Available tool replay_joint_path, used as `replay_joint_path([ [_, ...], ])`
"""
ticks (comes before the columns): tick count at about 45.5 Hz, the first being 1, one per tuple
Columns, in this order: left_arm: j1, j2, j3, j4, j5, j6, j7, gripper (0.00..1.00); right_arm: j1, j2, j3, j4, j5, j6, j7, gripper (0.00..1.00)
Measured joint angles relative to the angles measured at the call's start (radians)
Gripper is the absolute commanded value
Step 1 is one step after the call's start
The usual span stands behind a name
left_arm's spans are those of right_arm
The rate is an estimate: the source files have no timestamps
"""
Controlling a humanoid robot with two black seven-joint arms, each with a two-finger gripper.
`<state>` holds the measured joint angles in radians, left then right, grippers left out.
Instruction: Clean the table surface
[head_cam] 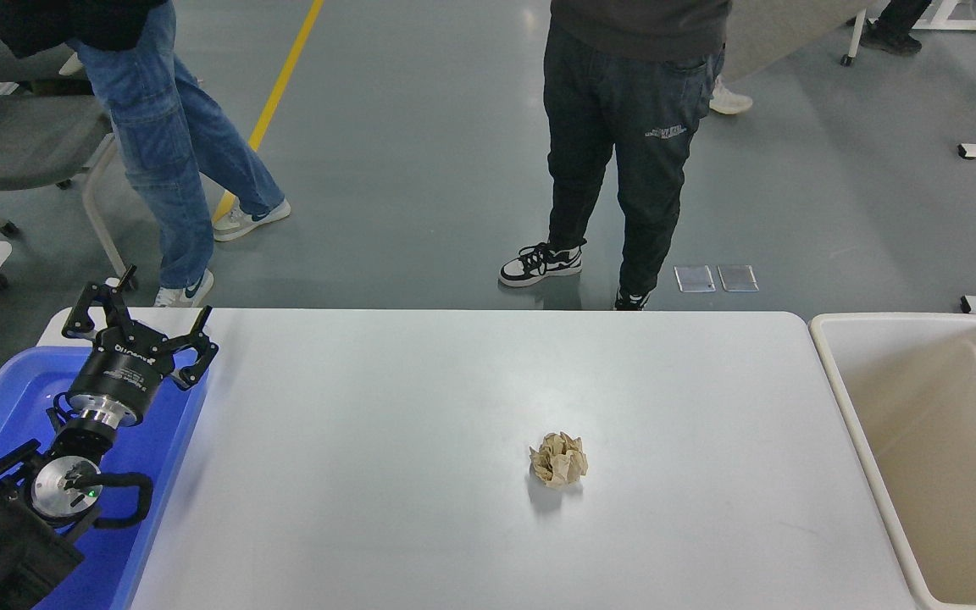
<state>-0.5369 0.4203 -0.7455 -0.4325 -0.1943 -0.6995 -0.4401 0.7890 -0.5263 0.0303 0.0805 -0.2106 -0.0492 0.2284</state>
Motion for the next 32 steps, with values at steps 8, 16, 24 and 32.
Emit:
replay_joint_path([
  [8, 0.000, 0.000, 0.000, 0.000, 0.000, 0.000, 0.000, 1.00, -0.025, -0.066, 0.279, 0.198, 0.014, 0.004, 0.001, 0.99],
  [16, 0.000, 0.000, 0.000, 0.000, 0.000, 0.000, 0.000, 1.00, -0.124, -0.106, 0.584, 0.421, 0.017, 0.066, 0.001, 0.99],
  [24, 0.000, 0.000, 0.000, 0.000, 0.000, 0.000, 0.000, 1.00, -0.211, -0.099, 0.785, 0.565, 0.024, 0.136, 0.012, 0.99],
  [32, 0.000, 0.000, 0.000, 0.000, 0.000, 0.000, 0.000, 1.00, -0.250, -0.037, 0.876, 0.629, 0.029, 0.165, 0.115, 0.99],
])
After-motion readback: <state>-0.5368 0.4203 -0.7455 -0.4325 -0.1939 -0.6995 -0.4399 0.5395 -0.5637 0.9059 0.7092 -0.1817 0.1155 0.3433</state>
